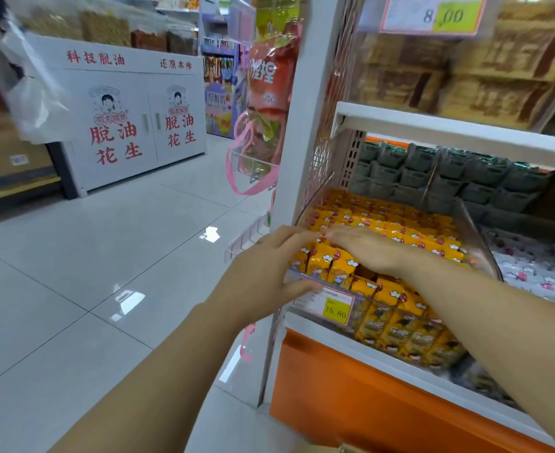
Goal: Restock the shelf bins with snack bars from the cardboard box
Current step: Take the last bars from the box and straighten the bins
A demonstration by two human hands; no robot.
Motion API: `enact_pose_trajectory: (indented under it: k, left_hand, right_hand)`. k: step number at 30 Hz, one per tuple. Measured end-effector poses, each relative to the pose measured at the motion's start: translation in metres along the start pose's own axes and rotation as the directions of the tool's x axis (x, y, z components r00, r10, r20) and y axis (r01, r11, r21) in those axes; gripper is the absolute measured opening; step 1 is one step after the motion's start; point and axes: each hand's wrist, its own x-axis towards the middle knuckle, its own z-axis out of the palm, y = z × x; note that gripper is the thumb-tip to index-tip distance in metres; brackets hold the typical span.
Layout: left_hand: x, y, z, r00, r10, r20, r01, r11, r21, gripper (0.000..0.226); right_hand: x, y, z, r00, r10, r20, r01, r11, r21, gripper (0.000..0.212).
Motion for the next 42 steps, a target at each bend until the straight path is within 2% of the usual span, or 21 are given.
enact_pose_trajectory:
  k: [6, 12, 16, 21, 23, 25, 27, 30, 33, 42]
  left_hand:
    - [0.007, -0.007, 0.006, 0.998, 0.017, 0.057, -0.018, 1.000, 0.022, 0.073]
    - [0.005, -0.008, 0.005, 0.997, 0.054, 0.048, -0.057, 0.997, 0.055, 0.051]
    - [0.005, -0.007, 0.006, 0.997, 0.045, 0.064, -0.049, 0.997, 0.063, 0.050]
    - [0.013, -0.005, 0.000, 0.993, 0.044, 0.106, -0.065, 0.976, 0.210, 0.055]
    - [0.015, -0.004, -0.002, 0.992, 0.031, 0.123, -0.058, 0.973, 0.225, 0.060]
    - [0.015, -0.004, -0.003, 0.991, 0.024, 0.128, -0.049, 0.979, 0.200, 0.065]
    - [0.017, -0.005, -0.003, 0.990, 0.021, 0.143, -0.047, 0.982, 0.185, 0.069]
    - [0.018, -0.007, -0.002, 0.988, 0.020, 0.154, -0.048, 0.982, 0.183, 0.070]
    - [0.019, -0.009, 0.001, 0.988, 0.021, 0.153, -0.045, 0.987, 0.157, 0.069]
    - [0.017, -0.009, 0.001, 0.987, 0.032, 0.156, -0.053, 0.989, 0.135, 0.080]
  right_hand:
    - [-0.008, -0.003, 0.000, 0.998, -0.055, -0.007, 0.053, 0.983, -0.177, 0.044]
    - [-0.031, -0.013, 0.011, 0.997, -0.073, 0.002, 0.072, 0.990, -0.119, 0.045]
    - [-0.031, -0.011, 0.015, 0.999, -0.036, -0.015, 0.036, 0.999, 0.000, 0.052]
    - [-0.019, -0.003, 0.011, 0.999, -0.022, 0.033, 0.025, 0.993, -0.115, 0.056]
    - [-0.013, 0.000, -0.001, 1.000, -0.020, -0.023, 0.021, 0.999, 0.041, 0.056]
    - [0.000, 0.009, -0.014, 0.979, 0.015, -0.201, 0.020, 0.985, 0.172, 0.051]
    - [0.019, 0.025, -0.020, 0.953, 0.062, -0.296, -0.046, 0.997, 0.059, 0.053]
    - [0.048, 0.041, -0.016, 0.963, 0.201, -0.180, -0.214, 0.975, -0.053, 0.072]
    - [0.062, 0.047, -0.009, 0.945, 0.302, -0.127, -0.317, 0.942, -0.115, 0.075]
    - [0.043, 0.038, -0.017, 0.980, 0.190, -0.057, -0.198, 0.952, -0.235, 0.065]
